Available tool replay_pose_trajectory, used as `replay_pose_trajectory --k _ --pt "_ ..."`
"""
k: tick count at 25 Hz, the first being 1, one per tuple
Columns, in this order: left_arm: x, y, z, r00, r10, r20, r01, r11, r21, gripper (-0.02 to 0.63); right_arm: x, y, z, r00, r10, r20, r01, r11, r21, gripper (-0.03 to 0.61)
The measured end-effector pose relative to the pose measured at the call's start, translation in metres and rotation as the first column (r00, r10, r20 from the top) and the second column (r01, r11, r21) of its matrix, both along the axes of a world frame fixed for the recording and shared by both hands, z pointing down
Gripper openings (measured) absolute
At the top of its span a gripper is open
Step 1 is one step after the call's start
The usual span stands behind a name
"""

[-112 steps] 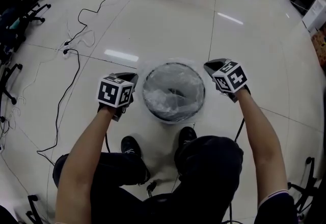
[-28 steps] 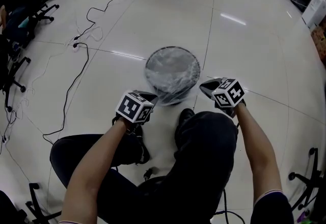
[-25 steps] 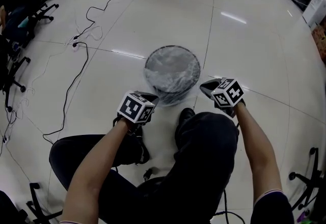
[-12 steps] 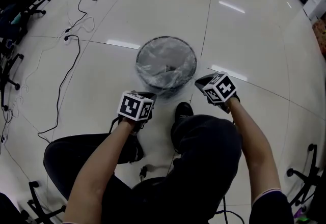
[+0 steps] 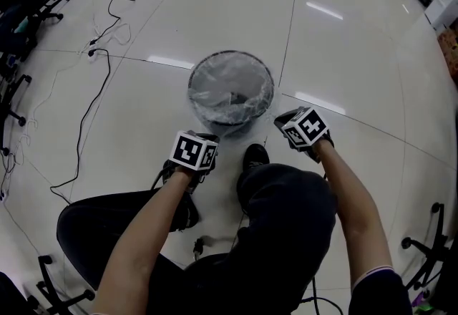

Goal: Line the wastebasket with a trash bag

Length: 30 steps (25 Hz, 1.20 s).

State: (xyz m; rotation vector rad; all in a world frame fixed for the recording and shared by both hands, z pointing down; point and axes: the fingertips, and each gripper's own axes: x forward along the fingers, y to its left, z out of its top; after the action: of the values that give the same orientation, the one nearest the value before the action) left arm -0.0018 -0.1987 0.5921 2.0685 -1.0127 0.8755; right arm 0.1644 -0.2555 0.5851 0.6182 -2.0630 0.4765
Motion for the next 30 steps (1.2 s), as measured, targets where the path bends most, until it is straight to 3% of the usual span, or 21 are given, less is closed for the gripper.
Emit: replay_pose_trajectory --k 3,6,9,15,18,23,30 --pt "0.002 0.003 -0.006 1.000 0.018 -0.010 -0.018 1.000 0.006 0.024 0.003 -0.001 -0.005 1.000 0.013 0.019 -0.013 1.000 0.008 0.009" --pt "0.004 0.012 -0.018 0.998 0.059 -0.028 -0.058 0.998 0.004 0.108 0.006 0.001 -0.014 0.999 0.038 0.039 -0.038 0.999 0.011 0.103" --pt "-0.001 0.020 -0.034 0.996 0.084 -0.028 -0.084 0.996 0.020 0.143 0.009 0.004 -0.028 0.998 0.055 0.043 -0.056 0.998 0.031 0.138" --pt "-0.038 0.012 -0.081 1.000 0.017 -0.018 -0.014 0.989 0.149 0.143 0.015 0.003 -0.072 0.993 0.087 0.073 -0.094 0.991 0.097 0.179" --pt "-0.056 -0.002 -0.113 0.999 -0.021 -0.044 0.032 0.968 0.248 0.143 0.012 -0.001 -0.099 0.991 0.094 0.096 -0.107 0.985 0.139 0.181" --pt "-0.067 -0.028 -0.168 0.997 -0.016 -0.074 0.045 0.909 0.415 0.135 -0.008 -0.014 -0.154 0.981 0.086 0.175 -0.125 0.966 0.226 0.181" --pt "-0.059 -0.057 -0.220 0.998 0.021 -0.062 0.014 0.855 0.518 0.127 -0.048 -0.026 -0.211 0.965 0.039 0.259 -0.121 0.943 0.309 0.169"
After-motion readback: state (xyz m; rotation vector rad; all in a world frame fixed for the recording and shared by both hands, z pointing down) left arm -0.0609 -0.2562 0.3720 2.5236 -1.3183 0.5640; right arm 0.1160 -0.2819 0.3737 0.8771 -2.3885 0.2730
